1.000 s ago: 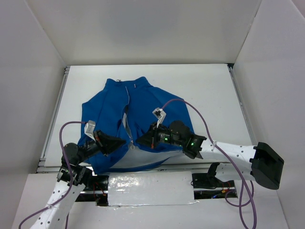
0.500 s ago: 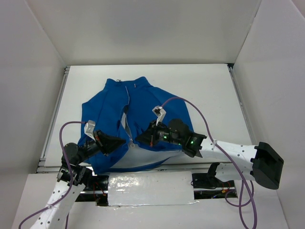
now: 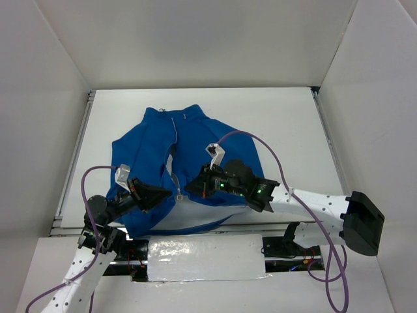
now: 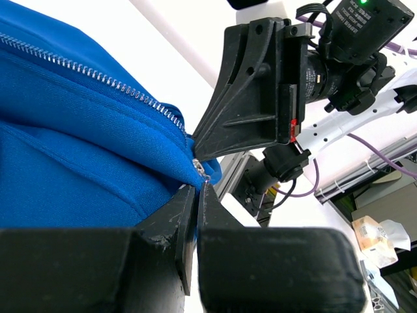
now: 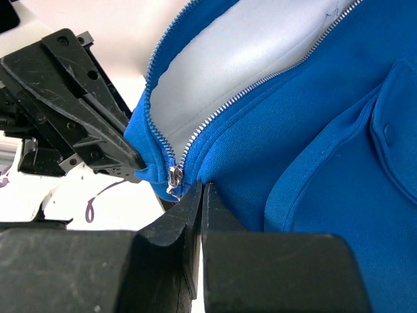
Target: Zip up the jacket
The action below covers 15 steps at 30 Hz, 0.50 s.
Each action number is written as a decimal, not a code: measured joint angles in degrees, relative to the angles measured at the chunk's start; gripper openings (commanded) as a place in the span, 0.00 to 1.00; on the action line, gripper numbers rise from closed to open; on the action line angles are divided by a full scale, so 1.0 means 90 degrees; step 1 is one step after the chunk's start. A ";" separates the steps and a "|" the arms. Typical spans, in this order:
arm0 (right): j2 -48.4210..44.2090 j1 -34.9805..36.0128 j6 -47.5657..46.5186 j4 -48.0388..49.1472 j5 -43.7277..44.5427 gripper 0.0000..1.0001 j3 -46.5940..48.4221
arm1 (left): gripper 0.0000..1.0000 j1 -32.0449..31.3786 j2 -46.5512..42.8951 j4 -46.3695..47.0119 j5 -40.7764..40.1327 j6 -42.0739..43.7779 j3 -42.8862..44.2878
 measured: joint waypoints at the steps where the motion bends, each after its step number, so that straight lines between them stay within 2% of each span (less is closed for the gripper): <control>1: 0.0019 0.0000 0.0000 0.0000 -0.0002 0.00 0.0005 | 0.00 0.0000 -0.0002 0.0005 0.0010 -0.0002 0.0000; 15: 0.0041 -0.0075 -0.0187 0.0049 -0.0231 0.00 0.0010 | 0.00 0.0000 0.0097 0.0238 0.0311 -0.0051 -0.0114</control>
